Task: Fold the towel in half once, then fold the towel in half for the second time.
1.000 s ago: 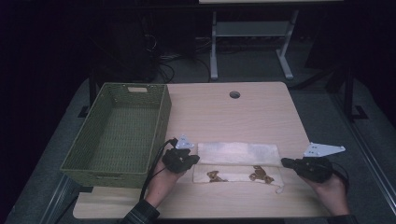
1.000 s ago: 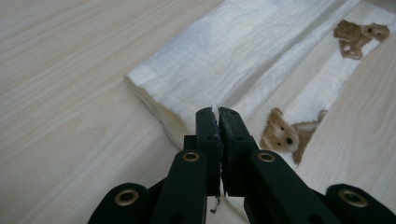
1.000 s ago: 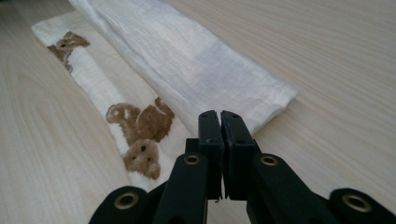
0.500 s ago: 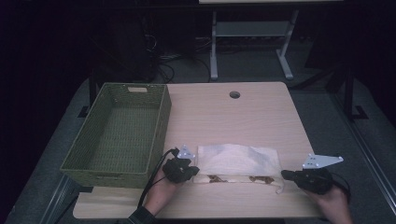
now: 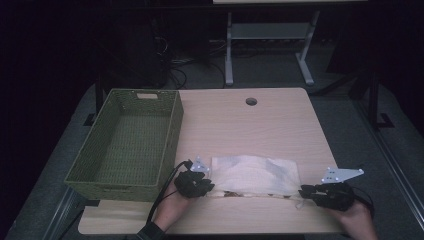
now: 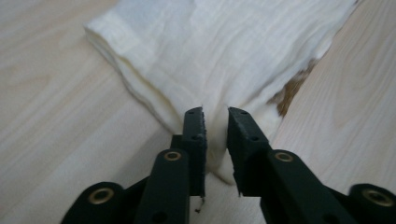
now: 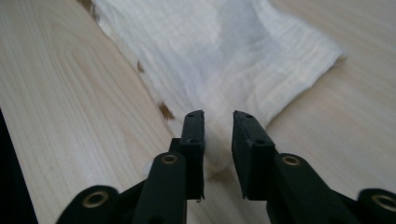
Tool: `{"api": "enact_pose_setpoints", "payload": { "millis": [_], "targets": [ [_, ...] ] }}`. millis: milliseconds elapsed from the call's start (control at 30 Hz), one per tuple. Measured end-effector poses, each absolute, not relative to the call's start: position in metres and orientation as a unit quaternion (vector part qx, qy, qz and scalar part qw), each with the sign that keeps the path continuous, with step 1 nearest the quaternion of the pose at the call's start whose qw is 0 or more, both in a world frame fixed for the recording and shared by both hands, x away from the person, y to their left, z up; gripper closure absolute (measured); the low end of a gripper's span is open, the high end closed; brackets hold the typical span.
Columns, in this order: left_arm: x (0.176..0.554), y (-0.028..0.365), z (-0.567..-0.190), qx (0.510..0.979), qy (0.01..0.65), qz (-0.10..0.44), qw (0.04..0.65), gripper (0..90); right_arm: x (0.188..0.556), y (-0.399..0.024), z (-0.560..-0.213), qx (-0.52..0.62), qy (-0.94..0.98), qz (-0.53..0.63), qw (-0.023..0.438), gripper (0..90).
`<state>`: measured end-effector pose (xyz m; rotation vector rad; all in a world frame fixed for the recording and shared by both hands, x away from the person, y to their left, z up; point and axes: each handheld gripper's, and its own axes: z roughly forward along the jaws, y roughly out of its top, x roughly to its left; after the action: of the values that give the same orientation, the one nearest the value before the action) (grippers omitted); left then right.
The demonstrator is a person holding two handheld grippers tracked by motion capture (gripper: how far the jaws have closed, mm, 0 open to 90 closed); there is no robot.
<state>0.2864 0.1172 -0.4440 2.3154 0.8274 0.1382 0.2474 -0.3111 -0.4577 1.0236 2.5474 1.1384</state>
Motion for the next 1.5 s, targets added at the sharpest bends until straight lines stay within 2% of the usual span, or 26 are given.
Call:
{"api": "enact_pose_setpoints", "payload": {
  "millis": [33, 167, 367, 800, 1000, 1500],
  "targets": [
    [0.287, 0.117, -0.442, 0.884, 0.320, 0.054, 0.337, 70.2, 0.248, -0.311, -0.454, 0.347, 0.850, 0.386, 0.089, 69.5],
    [0.294, 0.115, -0.433, 0.876, 0.322, 0.064, 0.353, 60.8, 0.254, -0.310, -0.447, 0.349, 0.843, 0.397, 0.098, 66.9],
    [0.312, 0.106, -0.427, 0.875, 0.318, 0.074, 0.357, 54.9, 0.272, -0.305, -0.444, 0.357, 0.841, 0.390, 0.112, 65.6],
    [0.354, 0.099, -0.433, 0.864, 0.340, 0.090, 0.361, 55.3, 0.315, -0.301, -0.447, 0.382, 0.828, 0.391, 0.123, 66.9],
    [0.372, 0.100, -0.447, 0.868, 0.354, 0.087, 0.338, 55.5, 0.336, -0.301, -0.456, 0.397, 0.828, 0.378, 0.122, 66.9],
    [0.383, 0.097, -0.456, 0.872, 0.359, 0.094, 0.318, 57.0, 0.353, -0.306, -0.465, 0.414, 0.819, 0.380, 0.113, 66.5]
  ]
}}
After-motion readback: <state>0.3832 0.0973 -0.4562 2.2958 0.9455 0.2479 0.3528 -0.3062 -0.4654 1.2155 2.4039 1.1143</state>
